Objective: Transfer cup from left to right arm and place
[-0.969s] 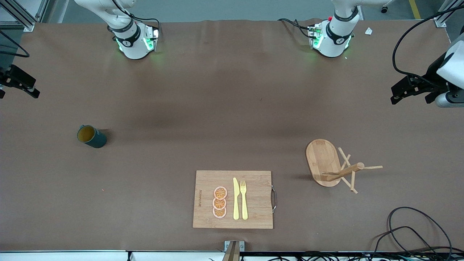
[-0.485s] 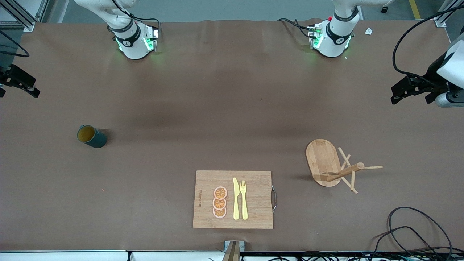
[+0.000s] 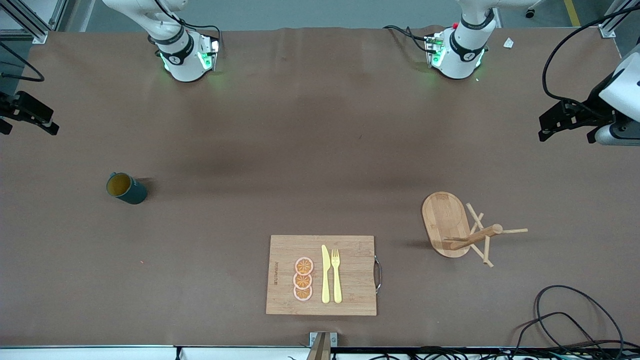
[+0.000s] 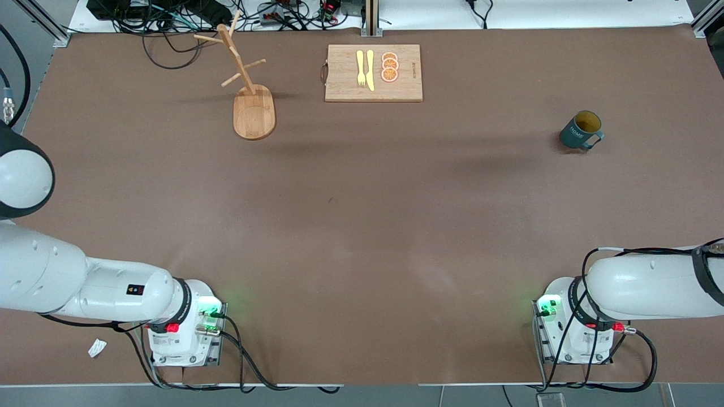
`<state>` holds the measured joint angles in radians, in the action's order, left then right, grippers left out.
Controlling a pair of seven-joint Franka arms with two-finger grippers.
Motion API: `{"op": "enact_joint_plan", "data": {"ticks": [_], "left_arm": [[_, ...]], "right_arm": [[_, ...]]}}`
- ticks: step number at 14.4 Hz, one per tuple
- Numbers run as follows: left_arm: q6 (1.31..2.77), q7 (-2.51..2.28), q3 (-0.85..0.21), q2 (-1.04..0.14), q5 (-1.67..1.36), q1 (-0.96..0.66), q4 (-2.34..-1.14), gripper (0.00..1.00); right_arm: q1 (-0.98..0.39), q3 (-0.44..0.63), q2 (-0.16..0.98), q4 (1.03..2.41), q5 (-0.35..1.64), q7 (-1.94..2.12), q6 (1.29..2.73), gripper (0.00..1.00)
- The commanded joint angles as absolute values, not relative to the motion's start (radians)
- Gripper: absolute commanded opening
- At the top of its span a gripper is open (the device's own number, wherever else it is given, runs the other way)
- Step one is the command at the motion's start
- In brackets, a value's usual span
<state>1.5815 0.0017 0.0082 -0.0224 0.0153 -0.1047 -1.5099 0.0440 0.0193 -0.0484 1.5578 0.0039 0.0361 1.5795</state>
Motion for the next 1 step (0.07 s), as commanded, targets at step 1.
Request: {"op": "enact_joint_plan", "data": {"ticks": [1], "left_arm": [[1.562, 0.026, 0.012, -0.023, 0.006, -0.106, -1.491, 1.00]], "right_arm": [[0.048, 0.006, -0.052, 1.560, -0.018, 0.021, 1.568, 1.00]]}}
